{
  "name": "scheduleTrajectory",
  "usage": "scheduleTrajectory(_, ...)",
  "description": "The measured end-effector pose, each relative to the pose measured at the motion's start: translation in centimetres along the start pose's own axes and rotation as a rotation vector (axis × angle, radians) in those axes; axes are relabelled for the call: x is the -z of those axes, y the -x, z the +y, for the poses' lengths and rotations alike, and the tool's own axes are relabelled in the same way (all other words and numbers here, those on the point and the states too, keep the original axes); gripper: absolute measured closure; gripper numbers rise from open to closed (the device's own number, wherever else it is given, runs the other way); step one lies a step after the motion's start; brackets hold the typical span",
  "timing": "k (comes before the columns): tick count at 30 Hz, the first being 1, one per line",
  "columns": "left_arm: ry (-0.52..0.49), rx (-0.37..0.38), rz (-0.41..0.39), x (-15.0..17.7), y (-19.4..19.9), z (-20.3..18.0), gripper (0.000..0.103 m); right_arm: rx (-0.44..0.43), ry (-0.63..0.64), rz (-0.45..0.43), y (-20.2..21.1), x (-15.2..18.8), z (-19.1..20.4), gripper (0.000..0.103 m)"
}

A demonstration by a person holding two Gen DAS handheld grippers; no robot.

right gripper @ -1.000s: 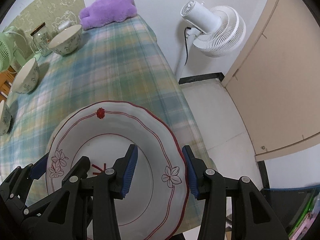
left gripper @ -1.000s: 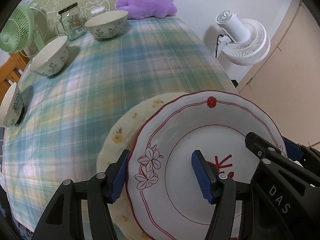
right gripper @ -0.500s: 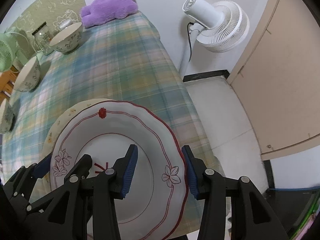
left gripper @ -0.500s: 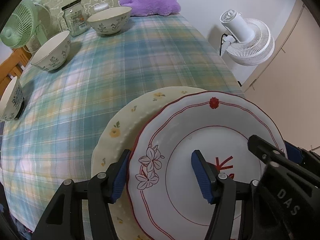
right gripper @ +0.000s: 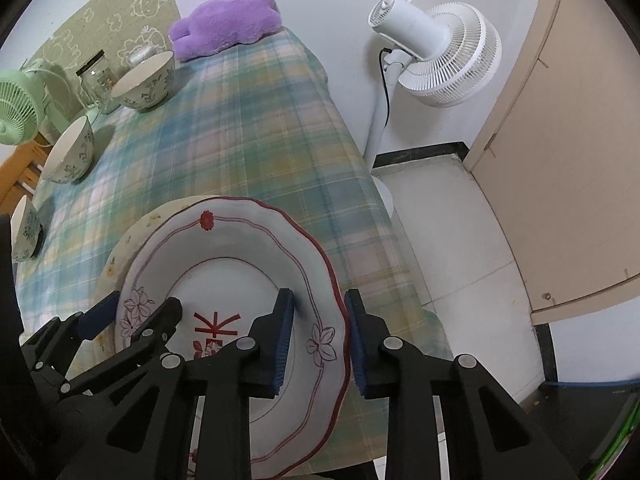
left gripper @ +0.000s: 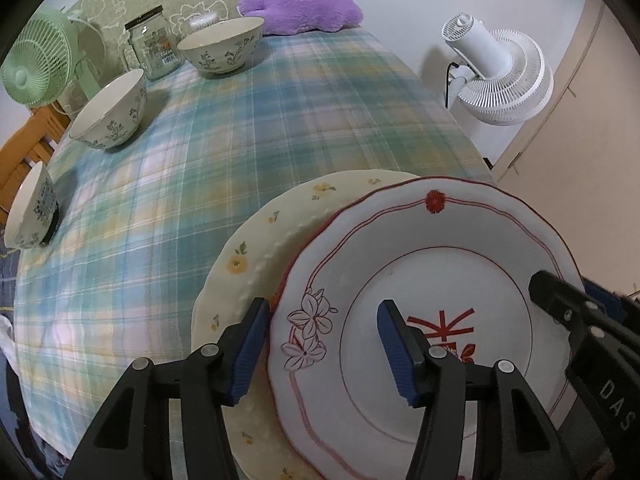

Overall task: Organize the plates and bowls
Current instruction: 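Lower the red-rimmed plate onto the yellow-flowered plates and open the left tool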

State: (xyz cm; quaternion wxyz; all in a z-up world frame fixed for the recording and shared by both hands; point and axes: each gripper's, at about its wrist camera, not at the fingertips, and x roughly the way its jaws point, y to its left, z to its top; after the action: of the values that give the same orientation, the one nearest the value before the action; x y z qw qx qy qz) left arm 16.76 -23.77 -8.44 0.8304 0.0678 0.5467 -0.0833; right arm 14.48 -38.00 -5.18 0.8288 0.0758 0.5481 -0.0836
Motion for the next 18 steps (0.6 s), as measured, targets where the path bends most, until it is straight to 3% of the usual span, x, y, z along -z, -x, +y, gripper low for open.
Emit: scheduleTrajectory(18,0.076,-0.039,-0.021,0.6,1.5,3.2,0.045,0.006,0.025,0.012,-0.5,-0.2,1.2,0.074)
